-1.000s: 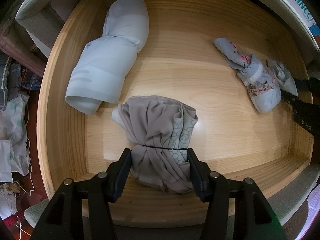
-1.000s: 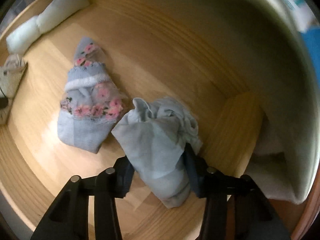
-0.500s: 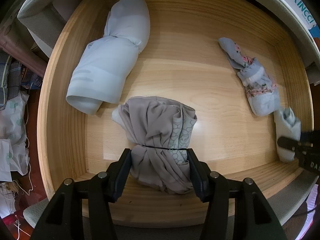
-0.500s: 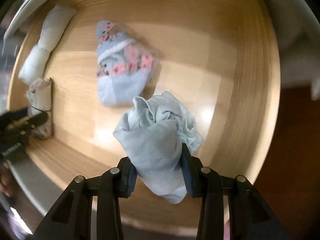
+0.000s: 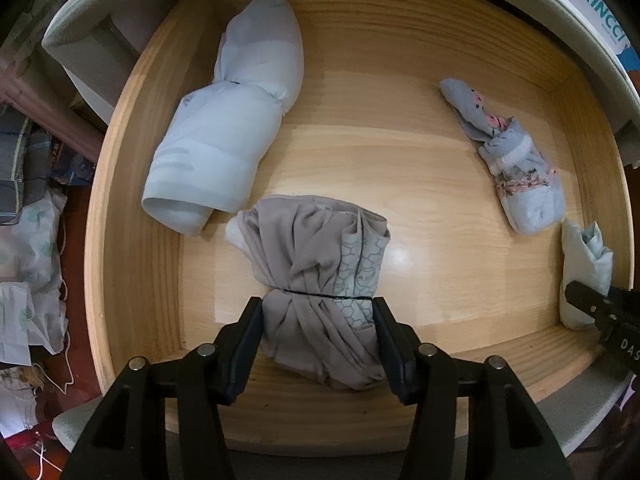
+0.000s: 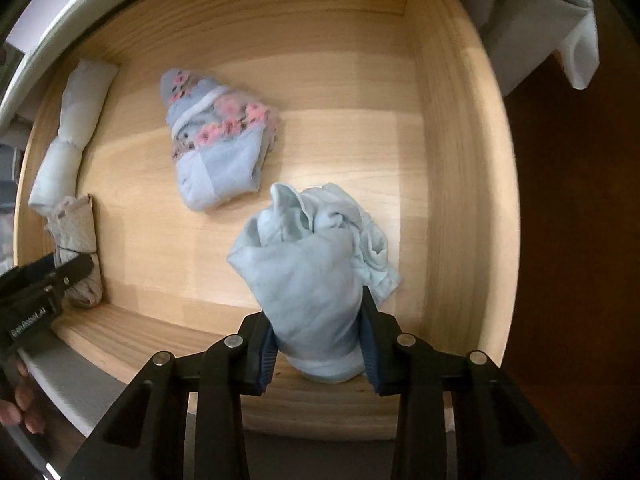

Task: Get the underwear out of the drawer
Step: 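Lift the beige bundle and carry it into the white box with the left tool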

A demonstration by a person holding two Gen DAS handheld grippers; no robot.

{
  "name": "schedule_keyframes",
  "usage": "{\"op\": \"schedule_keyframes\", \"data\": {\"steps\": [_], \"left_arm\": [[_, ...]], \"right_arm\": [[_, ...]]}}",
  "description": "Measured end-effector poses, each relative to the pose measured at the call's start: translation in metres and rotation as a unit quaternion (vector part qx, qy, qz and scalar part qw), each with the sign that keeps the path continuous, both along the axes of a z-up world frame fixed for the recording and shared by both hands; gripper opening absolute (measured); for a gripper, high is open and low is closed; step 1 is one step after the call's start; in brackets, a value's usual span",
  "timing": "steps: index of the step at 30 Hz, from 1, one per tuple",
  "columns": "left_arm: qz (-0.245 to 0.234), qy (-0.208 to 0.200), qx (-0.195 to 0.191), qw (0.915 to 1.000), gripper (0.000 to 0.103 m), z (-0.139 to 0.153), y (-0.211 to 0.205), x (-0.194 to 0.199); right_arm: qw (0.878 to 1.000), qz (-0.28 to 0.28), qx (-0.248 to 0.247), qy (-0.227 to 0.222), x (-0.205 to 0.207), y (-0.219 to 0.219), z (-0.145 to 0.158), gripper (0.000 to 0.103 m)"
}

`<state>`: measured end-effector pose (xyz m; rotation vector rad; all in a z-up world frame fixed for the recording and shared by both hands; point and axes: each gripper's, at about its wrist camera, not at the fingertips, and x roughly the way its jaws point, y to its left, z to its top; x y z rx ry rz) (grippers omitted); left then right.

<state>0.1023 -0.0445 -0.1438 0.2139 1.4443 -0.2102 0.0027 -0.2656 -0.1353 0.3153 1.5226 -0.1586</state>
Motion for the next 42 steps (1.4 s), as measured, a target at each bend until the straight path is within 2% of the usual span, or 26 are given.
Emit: {"op": "schedule_keyframes", "data": {"steps": [2,7,10,14,19,25,33,42], "left_arm": [[-0.001,-0.008,0.009,0.9999,0.053,0.002,-0.002,-0.001],[-0.006,-0.019,0.019,0.9996,0.053,0.006,-0.007,-0.005],[-0.011,-0.028,0.02,0.9993,0.052,0.009,-0.011,-0.008],[-0.023,-0.048,0.02,0.9984,0.052,0.018,-0.018,-0.019],[-0.026,-0.078,0.005,0.9966,0.052,0.036,-0.015,-0.028],[0.003,-0.104,-0.034,0.9939,0.051,0.062,0.002,-0.042],[0.004,-0.142,-0.031,0.9893,0.051,0.093,0.005,-0.052],[0.007,-0.163,-0.059,0.9848,0.051,0.124,0.013,-0.055]], "right_arm": [[1.0,-0.006,0.003,-0.005,-0.033,0.005,0.003,0.032],[1.0,-0.01,0.003,-0.012,-0.042,0.013,0.006,0.032],[1.0,-0.011,0.006,-0.013,-0.032,-0.006,0.014,0.032],[1.0,-0.017,0.019,-0.017,-0.034,-0.008,-0.001,0.032],[0.999,-0.017,0.025,-0.018,-0.035,-0.012,0.005,0.032],[0.999,-0.018,0.028,-0.017,-0.036,-0.012,0.007,0.033],[0.999,-0.023,0.031,-0.015,-0.036,-0.012,0.003,0.033],[0.999,-0.022,0.031,-0.015,-0.035,-0.012,0.004,0.033]]}}
